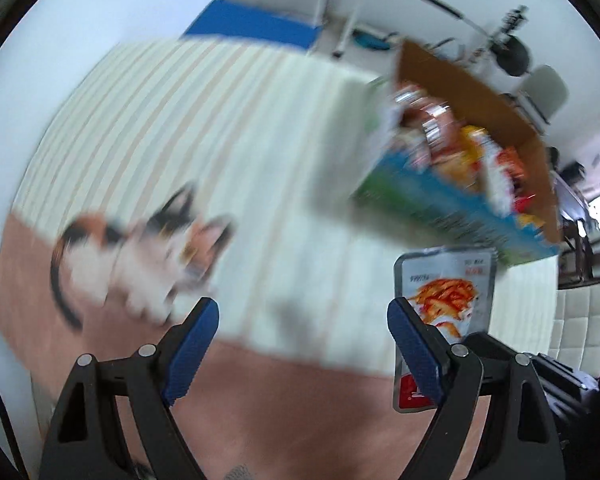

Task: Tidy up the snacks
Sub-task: 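Lift the silver pouch with the right tool and carry it over the box, then open the right tool to drop the silver pouch into the box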

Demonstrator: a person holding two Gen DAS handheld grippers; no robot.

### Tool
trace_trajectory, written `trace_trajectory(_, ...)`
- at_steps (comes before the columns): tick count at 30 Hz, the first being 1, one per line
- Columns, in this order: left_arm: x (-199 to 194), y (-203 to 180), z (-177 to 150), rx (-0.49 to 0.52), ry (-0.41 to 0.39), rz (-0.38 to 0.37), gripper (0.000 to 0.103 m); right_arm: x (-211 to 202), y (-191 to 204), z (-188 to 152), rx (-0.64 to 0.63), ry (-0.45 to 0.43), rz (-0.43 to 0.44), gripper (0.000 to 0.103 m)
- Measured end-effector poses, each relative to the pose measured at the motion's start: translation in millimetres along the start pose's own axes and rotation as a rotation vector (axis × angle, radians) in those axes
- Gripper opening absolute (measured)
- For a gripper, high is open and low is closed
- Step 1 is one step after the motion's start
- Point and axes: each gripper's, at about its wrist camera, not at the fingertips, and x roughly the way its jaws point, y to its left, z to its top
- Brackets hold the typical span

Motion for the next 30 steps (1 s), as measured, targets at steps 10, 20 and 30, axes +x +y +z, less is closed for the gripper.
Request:
trace_trajectory(10,18,-99,125,0.117,-0.105,-0.107,0.1,-76,-79,118,0.204,-0.251,-0.015,0.001)
trace_trajectory(20,87,-152,201,0.233,-0.033,-0.081,0.1,-32,-155,223,0.344,-0.246,-0.067,0.001)
trace_trajectory(30,127,-166,212,0.267,0.018,-0.041,0.1,26,-188,251,0.386,-0.154,-0.041,0.002)
